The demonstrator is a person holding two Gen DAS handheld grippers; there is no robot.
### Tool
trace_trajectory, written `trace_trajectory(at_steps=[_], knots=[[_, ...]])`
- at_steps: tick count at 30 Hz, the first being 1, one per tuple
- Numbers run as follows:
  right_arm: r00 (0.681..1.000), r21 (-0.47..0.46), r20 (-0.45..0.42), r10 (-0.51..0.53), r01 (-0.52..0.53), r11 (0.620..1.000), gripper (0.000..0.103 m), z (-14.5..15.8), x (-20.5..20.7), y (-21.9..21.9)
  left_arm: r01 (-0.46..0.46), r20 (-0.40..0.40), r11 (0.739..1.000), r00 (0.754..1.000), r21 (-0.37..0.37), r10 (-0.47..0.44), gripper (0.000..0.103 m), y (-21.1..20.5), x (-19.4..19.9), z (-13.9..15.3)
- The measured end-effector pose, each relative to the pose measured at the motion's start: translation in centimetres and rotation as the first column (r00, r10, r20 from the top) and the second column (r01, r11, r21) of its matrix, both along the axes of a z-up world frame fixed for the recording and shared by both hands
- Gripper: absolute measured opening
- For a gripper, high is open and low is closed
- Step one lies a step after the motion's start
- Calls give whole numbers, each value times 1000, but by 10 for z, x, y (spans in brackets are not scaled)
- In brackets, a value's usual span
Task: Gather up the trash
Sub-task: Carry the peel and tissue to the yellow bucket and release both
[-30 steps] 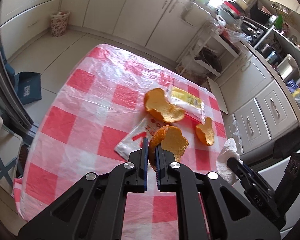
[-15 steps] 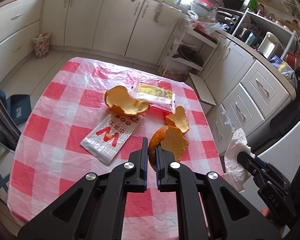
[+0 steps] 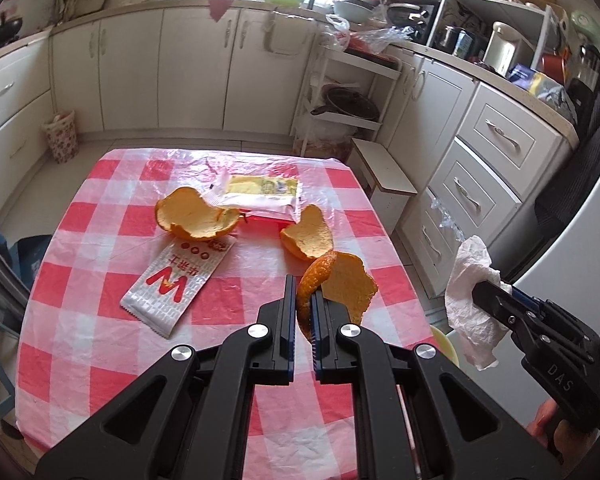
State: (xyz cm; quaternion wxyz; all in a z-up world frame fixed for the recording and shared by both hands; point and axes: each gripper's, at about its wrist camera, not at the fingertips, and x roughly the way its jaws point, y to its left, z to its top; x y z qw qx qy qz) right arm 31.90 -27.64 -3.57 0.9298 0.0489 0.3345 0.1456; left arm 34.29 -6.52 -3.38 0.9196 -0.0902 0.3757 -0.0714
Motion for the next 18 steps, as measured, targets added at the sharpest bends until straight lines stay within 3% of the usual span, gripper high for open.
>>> trace_trajectory(at_steps=[18], knots=[[996,-9,-31,-84,84,996,23,-13,-11,-55,89,-18,996,996,10,-89,6,-59,4,-9]])
